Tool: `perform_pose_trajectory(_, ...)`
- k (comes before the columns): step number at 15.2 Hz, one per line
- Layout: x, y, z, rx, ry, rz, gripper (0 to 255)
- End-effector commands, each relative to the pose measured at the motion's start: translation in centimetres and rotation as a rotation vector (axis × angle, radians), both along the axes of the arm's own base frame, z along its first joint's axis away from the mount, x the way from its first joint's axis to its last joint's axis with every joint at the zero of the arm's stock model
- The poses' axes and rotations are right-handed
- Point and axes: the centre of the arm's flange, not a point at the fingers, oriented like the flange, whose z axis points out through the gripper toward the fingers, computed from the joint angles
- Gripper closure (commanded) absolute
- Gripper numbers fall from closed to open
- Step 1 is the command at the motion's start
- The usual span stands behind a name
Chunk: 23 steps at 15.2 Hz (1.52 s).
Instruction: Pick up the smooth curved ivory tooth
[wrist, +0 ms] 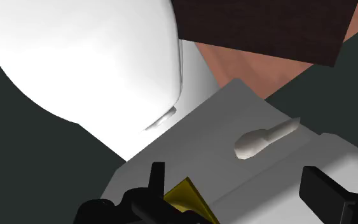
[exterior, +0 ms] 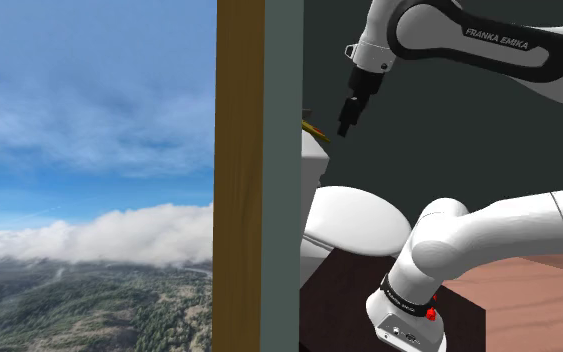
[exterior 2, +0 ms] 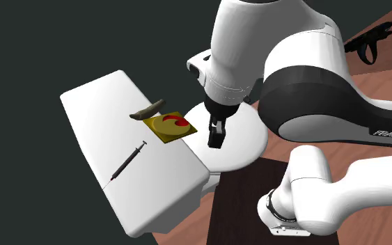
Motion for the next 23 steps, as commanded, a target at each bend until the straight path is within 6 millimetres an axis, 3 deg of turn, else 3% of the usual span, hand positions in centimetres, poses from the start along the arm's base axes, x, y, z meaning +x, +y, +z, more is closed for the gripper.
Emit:
perform_pose_trajectory(1, 0.0, 0.0, 0.0, 0.0, 0.0, 0.0, 0)
perform_pose_trajectory(9, 9.0, -5.8, 1.4, 0.046, -0.005, 0.462, 0)
perform_pose_trajectory(16, 18.4, -7.1, 2.6, 0.087, -0.01, 0.865, 0)
perform_pose_trajectory(23, 18.8, -7.1, -0.5, 0.089, -0.01, 0.883, 0)
